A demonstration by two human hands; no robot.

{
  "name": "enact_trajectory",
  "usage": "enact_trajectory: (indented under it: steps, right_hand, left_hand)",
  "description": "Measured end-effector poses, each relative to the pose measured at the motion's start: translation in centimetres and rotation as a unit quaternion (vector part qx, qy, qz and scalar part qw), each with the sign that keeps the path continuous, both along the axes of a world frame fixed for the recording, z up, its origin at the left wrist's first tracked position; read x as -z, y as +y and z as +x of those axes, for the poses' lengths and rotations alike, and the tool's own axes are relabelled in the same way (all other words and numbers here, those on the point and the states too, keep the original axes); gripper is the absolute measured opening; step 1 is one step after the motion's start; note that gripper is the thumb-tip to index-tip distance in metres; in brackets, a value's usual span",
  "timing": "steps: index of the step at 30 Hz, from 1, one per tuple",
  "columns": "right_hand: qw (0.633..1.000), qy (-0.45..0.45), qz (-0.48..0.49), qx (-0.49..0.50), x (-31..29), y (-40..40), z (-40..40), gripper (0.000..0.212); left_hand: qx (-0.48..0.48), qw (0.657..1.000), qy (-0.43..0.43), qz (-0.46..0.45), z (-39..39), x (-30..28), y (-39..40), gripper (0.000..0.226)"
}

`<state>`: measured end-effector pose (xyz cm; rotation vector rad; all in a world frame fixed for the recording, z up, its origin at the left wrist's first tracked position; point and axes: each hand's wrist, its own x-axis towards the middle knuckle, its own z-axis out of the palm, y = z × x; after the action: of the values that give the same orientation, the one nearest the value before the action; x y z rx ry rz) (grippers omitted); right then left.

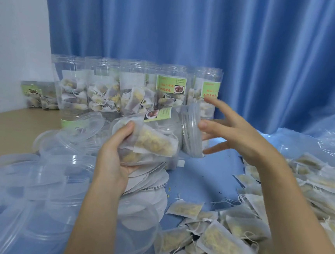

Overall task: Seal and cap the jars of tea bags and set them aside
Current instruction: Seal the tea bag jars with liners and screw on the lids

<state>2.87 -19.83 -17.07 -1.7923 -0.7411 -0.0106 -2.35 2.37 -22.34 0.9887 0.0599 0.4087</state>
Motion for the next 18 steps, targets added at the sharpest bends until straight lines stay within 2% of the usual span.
enact_trajectory:
  steps: [2, 4, 7, 10, 13, 15, 18]
  right_hand:
    - [0.998, 0.058, -0.003, -0.002, 0.4, 0.6, 0.1, 0.081]
    - [0.997, 0.071, 0.007, -0.017, 0.6, 1.0, 0.2, 0.072]
    - [0.999, 0.009, -0.008, -0.045, 0.9, 1.2, 0.4, 0.077]
    - [0.99, -0.088, -0.044, -0.099, 1.0, 1.5, 0.2, 0.091]
    - [0.981, -0.12, -0.074, -0.132, 1.0, 1.3, 0.2, 0.096]
    - [0.986, -0.102, -0.068, -0.111, 1.0, 1.2, 0.4, 0.09]
    - [0.999, -0.002, -0.04, 0.0, 1.0, 2.1, 0.1, 0.063]
  left_hand:
    - [-0.006, 1.0, -0.01, -0.002, 0.1, 0.4, 0.0, 0.024]
    - [-0.017, 1.0, -0.017, -0.013, 0.1, 0.7, 0.2, 0.032]
    - [-0.021, 0.999, -0.016, -0.026, 0.2, 1.4, 0.7, 0.04]
    - [-0.008, 0.999, -0.017, -0.041, 0.2, 1.9, 0.9, 0.038]
    - [0.0, 0.998, -0.018, -0.052, 0.2, 2.1, 1.0, 0.032]
    - [-0.007, 0.998, -0.013, -0.064, 0.3, 2.1, 0.9, 0.04]
    - [-0.011, 0.997, -0.016, -0.076, 0.3, 2.1, 0.6, 0.044]
